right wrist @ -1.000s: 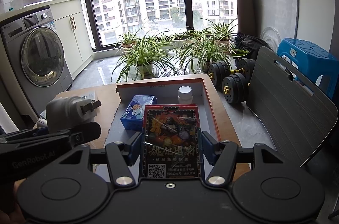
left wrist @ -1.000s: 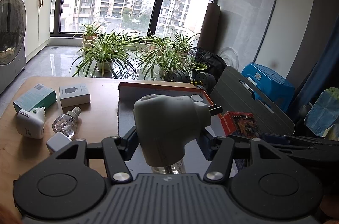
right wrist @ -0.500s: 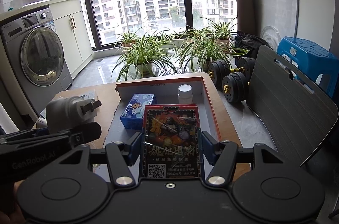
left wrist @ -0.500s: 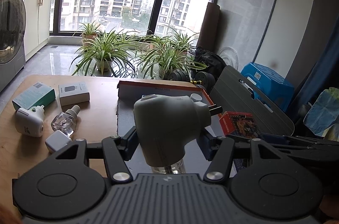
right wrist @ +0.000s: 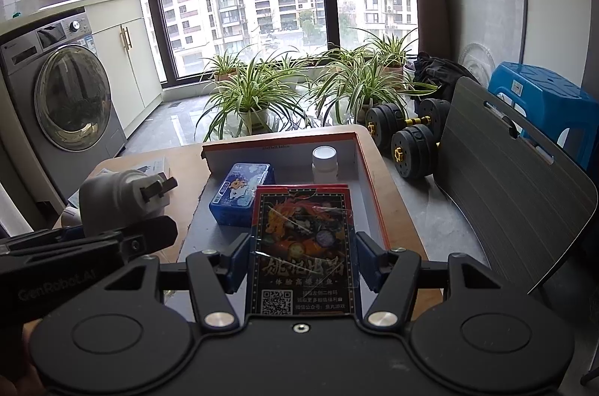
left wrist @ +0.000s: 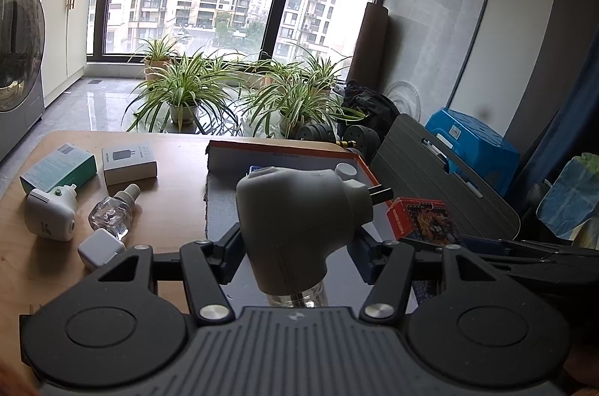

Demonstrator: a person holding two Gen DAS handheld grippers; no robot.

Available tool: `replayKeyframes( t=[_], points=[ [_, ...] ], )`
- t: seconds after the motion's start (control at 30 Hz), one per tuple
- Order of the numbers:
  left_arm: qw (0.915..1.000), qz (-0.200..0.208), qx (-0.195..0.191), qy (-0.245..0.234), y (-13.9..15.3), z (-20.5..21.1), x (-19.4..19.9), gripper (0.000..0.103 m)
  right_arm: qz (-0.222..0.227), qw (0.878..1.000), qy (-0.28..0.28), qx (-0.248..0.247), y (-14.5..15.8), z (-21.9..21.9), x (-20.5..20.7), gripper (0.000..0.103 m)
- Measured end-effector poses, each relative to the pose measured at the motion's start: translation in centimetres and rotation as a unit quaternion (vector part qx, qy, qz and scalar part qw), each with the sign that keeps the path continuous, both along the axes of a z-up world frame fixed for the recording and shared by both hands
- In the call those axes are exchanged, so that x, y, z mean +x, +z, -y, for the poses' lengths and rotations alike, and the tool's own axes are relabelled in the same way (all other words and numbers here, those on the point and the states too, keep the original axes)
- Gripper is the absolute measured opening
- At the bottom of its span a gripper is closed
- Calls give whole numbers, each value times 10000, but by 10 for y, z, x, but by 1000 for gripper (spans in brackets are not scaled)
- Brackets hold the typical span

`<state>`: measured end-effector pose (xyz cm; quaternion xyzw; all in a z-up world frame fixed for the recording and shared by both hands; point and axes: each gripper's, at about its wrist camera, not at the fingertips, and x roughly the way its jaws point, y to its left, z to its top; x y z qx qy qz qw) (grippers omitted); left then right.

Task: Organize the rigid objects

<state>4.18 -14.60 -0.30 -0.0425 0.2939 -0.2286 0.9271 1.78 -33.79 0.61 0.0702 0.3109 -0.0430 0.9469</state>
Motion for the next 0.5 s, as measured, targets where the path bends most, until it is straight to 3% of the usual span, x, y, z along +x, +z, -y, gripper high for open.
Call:
replayKeyframes(
  t=[0.5],
  points=[
    [10000, -5, 11, -7, -1, 2, -1, 59, -31, 10000, 12, -4, -3, 0, -1, 71]
  ],
)
